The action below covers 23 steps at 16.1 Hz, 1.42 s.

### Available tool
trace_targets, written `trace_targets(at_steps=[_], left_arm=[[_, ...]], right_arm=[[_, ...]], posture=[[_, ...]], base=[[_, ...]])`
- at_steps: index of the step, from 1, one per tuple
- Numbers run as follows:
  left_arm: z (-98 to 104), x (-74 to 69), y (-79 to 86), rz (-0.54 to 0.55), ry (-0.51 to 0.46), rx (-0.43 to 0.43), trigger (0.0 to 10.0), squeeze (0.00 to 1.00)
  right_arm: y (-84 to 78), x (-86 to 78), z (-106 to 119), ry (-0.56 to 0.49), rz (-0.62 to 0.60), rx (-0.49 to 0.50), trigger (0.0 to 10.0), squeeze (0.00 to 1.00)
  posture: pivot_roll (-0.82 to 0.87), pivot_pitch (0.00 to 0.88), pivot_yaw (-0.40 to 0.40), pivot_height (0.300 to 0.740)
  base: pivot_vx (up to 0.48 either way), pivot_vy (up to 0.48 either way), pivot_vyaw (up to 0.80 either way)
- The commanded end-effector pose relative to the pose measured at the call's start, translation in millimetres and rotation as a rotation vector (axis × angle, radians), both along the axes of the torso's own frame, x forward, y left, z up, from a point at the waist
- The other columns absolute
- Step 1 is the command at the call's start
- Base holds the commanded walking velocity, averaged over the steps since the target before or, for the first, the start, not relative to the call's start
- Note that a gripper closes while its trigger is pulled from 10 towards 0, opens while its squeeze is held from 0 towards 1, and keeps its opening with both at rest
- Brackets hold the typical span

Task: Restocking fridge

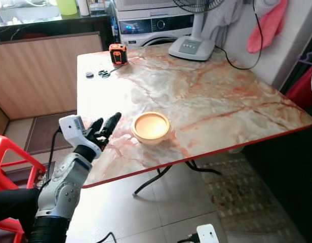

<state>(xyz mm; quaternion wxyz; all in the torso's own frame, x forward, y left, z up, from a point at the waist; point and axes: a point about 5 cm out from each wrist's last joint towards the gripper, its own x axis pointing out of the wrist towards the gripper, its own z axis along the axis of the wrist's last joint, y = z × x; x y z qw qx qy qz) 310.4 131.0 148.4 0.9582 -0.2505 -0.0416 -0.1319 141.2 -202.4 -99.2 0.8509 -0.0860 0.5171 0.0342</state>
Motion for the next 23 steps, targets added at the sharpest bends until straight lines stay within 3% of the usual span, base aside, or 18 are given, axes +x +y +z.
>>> trace_targets(at_steps=[1, 6, 14, 17, 23], left_arm=[[3.1, -0.4, 3.2, 0.01, -0.01, 0.021, 10.0, 0.0], [2.6, -0.5, 2.6, 0.008, -0.01, 0.04, 10.0, 0.0], [4.7, -7.3, -6.1, -0.078, -0.014, 0.031, 10.0, 0.0], [0.5, -6.9, 3.2, -0.089, 0.029, -0.002, 10.0, 0.0], [-12.0, 14.2, 33.8, -0.107, 0.116, 0.026, 10.0, 0.0]], right_arm=[[0.1, 1.7, 0.5, 0.001, -0.01, 0.007, 10.0, 0.0], [-0.9, 1.9, 0.7, 0.0, -0.006, 0.007, 10.0, 0.0], [-1.1, 2.0, 0.9, -0.004, -0.01, 0.008, 10.0, 0.0], [-1.1, 2.4, 1.0, -0.005, -0.009, 0.007, 10.0, 0.0], [-3.4, 2.4, 1.4, -0.007, -0.014, 0.001, 10.0, 0.0]], posture=[[-0.07, 0.0, -0.018, 0.74], [-0.07, 0.0, -0.022, 0.74], [-0.07, 0.0, -0.025, 0.74], [-0.07, 0.0, -0.025, 0.74], [-0.08, 0.0, -0.037, 0.74]], base=[[0.259, 0.0, 0.0], [0.263, 0.0, 0.0], [0.0, 0.0, 0.0], [0.0, 0.0, 0.0], [0.0, 0.0, 0.0]])
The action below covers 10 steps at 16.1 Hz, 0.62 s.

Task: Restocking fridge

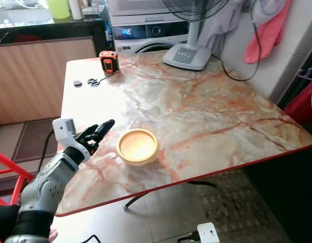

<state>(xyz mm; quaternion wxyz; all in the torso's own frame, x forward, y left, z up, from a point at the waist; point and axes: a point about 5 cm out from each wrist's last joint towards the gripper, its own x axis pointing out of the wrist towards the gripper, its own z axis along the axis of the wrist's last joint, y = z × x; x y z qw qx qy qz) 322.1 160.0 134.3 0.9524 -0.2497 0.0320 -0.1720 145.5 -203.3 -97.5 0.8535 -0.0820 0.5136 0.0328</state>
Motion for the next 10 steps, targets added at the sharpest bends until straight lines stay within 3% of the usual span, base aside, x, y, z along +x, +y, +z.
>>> trace_targets(at_steps=[1, 5, 10], left_arm=[[0.3, 6.0, 6.5, 0.001, 0.003, 0.015, 10.0, 0.0], [-10.0, 15.8, 4.6, -0.038, 0.039, 0.039, 10.0, 0.0], [-22.9, 25.6, -5.3, -0.108, 0.069, -0.01, 10.0, 0.0]], right_arm=[[-3.4, -2.2, -0.2, 0.003, -0.007, -0.007, 10.0, 0.0], [-6.5, -3.4, -0.1, 0.006, -0.006, -0.016, 10.0, 0.0], [-11.7, -5.1, 0.2, 0.01, -0.003, -0.033, 10.0, 0.0]], posture=[[-0.08, 0.0, -0.041, 0.74], [-0.1, 0.0, -0.051, 0.74], [-0.13, 0.0, -0.07, 0.74]], base=[[0.0, 0.0, 0.0], [0.0, 0.0, 0.0], [0.0, 0.0, 0.0]])
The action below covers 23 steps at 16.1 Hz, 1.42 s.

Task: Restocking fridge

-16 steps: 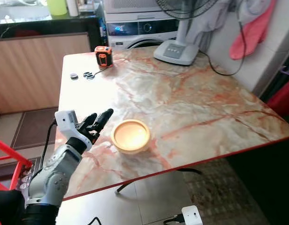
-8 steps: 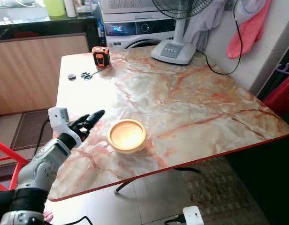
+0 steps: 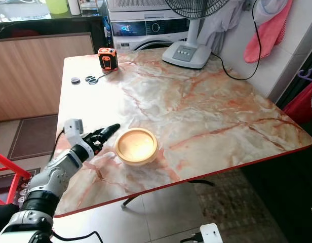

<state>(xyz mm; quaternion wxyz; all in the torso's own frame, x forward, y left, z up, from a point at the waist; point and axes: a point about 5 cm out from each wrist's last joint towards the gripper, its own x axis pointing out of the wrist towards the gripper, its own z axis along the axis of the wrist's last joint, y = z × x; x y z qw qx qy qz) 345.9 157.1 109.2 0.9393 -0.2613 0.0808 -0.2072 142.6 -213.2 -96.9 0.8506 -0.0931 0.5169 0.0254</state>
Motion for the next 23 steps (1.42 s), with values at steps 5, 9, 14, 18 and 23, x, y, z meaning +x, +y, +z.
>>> trace_targets(at_steps=[5, 9, 14, 18, 23], left_arm=[[0.5, 8.7, -25.8, -0.12, -0.024, -0.018, 10.0, 0.0], [-4.7, 10.6, -39.6, -0.17, -0.01, 0.02, 10.0, 0.0], [-6.7, 12.3, -40.1, -0.15, 0.009, -0.006, 10.0, 0.0], [-11.0, 9.6, -46.4, -0.179, 0.039, -0.086, 10.0, 0.0], [-17.8, 3.7, -62.1, -0.243, 0.069, -0.094, 10.0, 0.0]], right_arm=[[-6.9, -3.0, 0.3, 0.008, 0.008, -0.024, 10.0, 0.0], [-7.2, -1.6, 0.9, 0.003, 0.016, -0.029, 10.0, 0.0], [-6.7, -0.6, 1.1, 0.002, 0.019, -0.031, 10.0, 0.0], [-7.0, -0.3, 1.3, 0.001, 0.019, -0.032, 10.0, 0.0], [-6.7, -0.1, 1.3, 0.001, 0.023, -0.031, 10.0, 0.0]], posture=[[-0.13, 0.0, -0.089, 0.74], [-0.14, 0.0, -0.092, 0.74], [-0.14, 0.0, -0.09, 0.74], [-0.14, 0.0, -0.088, 0.74], [-0.14, 0.0, -0.088, 0.74]], base=[[0.0, 0.0, 0.0], [0.0, 0.0, 0.0], [0.0, 0.0, 0.0], [0.0, 0.0, 0.0], [0.0, 0.0, 0.0]])
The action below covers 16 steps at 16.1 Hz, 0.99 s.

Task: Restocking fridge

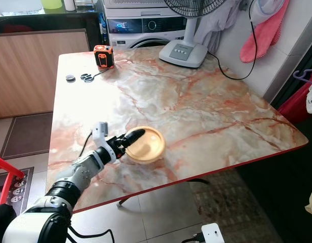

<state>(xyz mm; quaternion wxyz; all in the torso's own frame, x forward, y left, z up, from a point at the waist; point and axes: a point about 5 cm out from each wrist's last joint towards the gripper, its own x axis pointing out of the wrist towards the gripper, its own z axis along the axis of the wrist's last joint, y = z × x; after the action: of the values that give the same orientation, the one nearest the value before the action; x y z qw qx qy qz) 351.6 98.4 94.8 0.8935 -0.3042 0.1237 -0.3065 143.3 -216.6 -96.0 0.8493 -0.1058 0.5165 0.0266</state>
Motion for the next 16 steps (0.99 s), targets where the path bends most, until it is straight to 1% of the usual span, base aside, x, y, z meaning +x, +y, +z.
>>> trace_targets(at_steps=[1, 2, 5, 7, 8, 11, 12, 13, 14, 16], left_arm=[[-5.2, -3.6, -6.8, -0.036, 0.017, 0.018, 10.0, 0.0], [-6.3, -4.9, -11.1, -0.045, 0.025, 0.013, 10.0, 0.0], [-10.6, -7.0, -15.5, -0.046, 0.059, 0.012, 10.0, 0.0], [-13.9, -7.0, -14.9, -0.027, 0.091, 0.022, 10.0, 0.0], [-16.0, -6.4, -13.6, -0.002, 0.114, 0.041, 9.5, 0.0], [-16.9, -5.4, -12.2, 0.027, 0.14, 0.035, 9.5, 0.0], [-16.3, -6.1, -14.4, 0.008, 0.131, 0.043, 8.3, 0.0], [-16.3, -6.2, -15.1, 0.003, 0.129, 0.052, 8.2, 0.0], [-16.2, -6.5, -16.0, -0.007, 0.125, 0.061, 7.2, 0.0], [-16.1, -6.3, -17.2, -0.023, 0.125, 0.097, 7.8, 0.0]], right_arm=[[-3.0, -0.6, 0.4, 0.0, 0.007, -0.01, 10.0, 0.0], [-2.9, -0.4, 0.5, -0.002, 0.005, -0.011, 10.0, 0.0], [-2.5, -0.4, 0.3, 0.0, 0.003, -0.01, 10.0, 0.0], [-2.2, -0.4, 0.3, 0.0, 0.002, -0.008, 10.0, 0.0], [-2.0, -0.2, 0.3, 0.0, 0.003, -0.008, 10.0, 0.0], [-1.8, 0.1, 0.4, 0.0, 0.004, -0.006, 10.0, 0.0], [-1.5, 0.3, 0.4, -0.001, 0.005, -0.006, 10.0, 0.0], [-1.4, 0.5, 0.5, -0.001, 0.006, -0.005, 10.0, 0.0], [-1.3, 0.6, 0.5, -0.002, 0.006, -0.006, 10.0, 0.0], [-1.1, 0.6, 0.4, -0.001, 0.006, -0.007, 10.0, 0.0]], posture=[[-0.14, 0.0, -0.086, 0.74], [-0.14, 0.0, -0.086, 0.74], [-0.13, 0.0, -0.084, 0.74], [-0.13, 0.0, -0.083, 0.74], [-0.13, 0.0, -0.081, 0.74], [-0.13, 0.0, -0.082, 0.74], [-0.13, 0.0, -0.083, 0.74], [-0.13, 0.0, -0.083, 0.74], [-0.13, 0.0, -0.082, 0.74], [-0.13, 0.0, -0.081, 0.74]], base=[[0.0, 0.0, 0.0], [0.0, 0.0, 0.0], [0.0, 0.0, 0.0], [0.0, 0.0, 0.0], [0.0, 0.0, 0.0], [0.0, 0.0, 0.0], [0.0, 0.0, 0.0], [0.0, 0.0, 0.0], [0.0, 0.0, 0.0], [0.0, 0.0, 0.0]])
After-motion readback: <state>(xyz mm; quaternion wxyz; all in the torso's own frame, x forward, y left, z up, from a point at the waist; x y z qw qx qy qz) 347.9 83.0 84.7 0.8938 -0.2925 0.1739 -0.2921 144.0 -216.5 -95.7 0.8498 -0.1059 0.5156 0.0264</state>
